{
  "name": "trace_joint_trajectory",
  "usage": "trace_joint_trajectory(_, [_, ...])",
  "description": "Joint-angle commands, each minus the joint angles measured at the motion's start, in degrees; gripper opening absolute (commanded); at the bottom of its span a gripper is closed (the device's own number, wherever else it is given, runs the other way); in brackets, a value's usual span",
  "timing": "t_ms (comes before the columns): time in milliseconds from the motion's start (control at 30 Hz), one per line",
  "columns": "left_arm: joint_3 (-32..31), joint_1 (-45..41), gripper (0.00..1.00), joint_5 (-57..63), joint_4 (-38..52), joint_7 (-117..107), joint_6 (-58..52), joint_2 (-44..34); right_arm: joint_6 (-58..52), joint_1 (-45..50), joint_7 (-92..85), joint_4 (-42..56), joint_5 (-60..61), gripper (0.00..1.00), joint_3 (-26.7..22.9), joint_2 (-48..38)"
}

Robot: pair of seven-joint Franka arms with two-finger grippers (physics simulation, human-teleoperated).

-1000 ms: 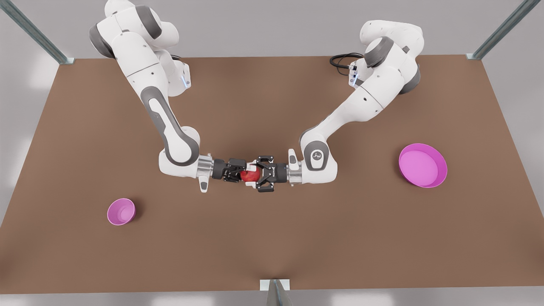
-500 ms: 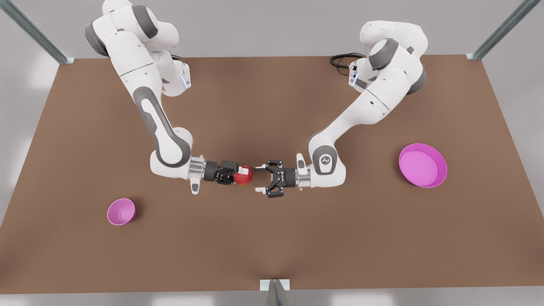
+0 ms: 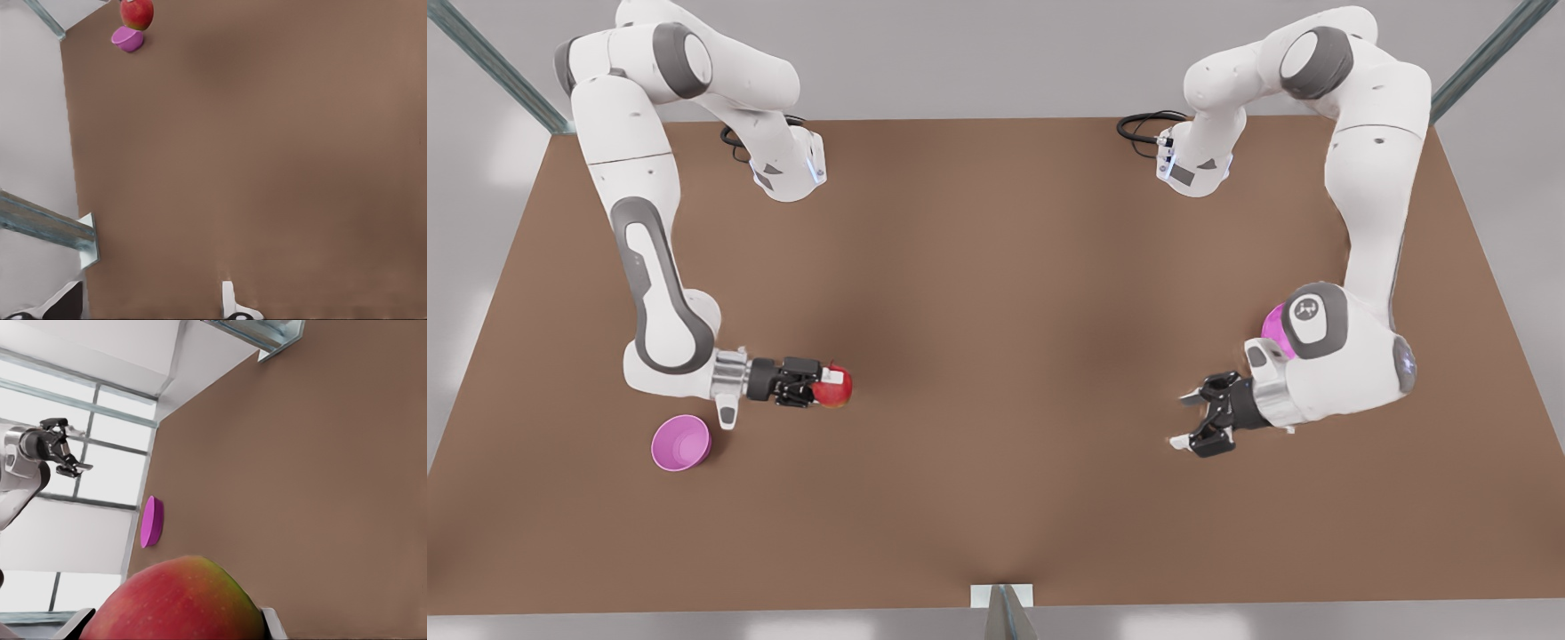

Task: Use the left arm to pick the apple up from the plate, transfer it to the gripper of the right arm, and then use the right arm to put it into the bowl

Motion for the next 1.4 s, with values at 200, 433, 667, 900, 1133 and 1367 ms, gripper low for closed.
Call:
trace_joint_trajectory(200, [33.2, -22.4, 1.0, 13.6, -0.3, -115.3, -31.8, -25.0, -5.7, -7.6, 0.1, 5.6, -17.6, 0.9, -0.2, 1.5])
trace_joint_trajectory(433, [33.9, -23.9, 1.0, 13.9, 2.2, -116.4, -30.7, -22.1, -5.7, -12.3, -0.1, 10.1, -27.8, 0.9, -0.6, 3.2])
trace_joint_trajectory(667, [33.7, -24.0, 1.0, 14.0, 5.5, -119.1, -29.9, -18.1, -5.6, -12.6, 0.1, 16.7, -36.1, 0.9, -3.2, 7.1])
trace_joint_trajectory(900, [33.3, -24.5, 1.0, 13.1, 6.1, -120.5, -29.8, -17.1, -5.6, -12.6, 0.1, 24.5, -43.7, 0.9, -4.8, 11.8])
trace_joint_trajectory(1133, [33.4, -25.8, 1.0, 13.0, 6.1, -120.4, -29.9, -17.1, -5.7, -12.6, -0.4, 31.4, -49.9, 0.9, -5.5, 16.4])
trace_joint_trajectory(1367, [33.4, -26.9, 1.0, 13.1, 6.1, -117.9, -29.9, -18.9, -5.4, -12.4, -0.4, 36.2, -54.7, 0.9, -5.5, 19.9])
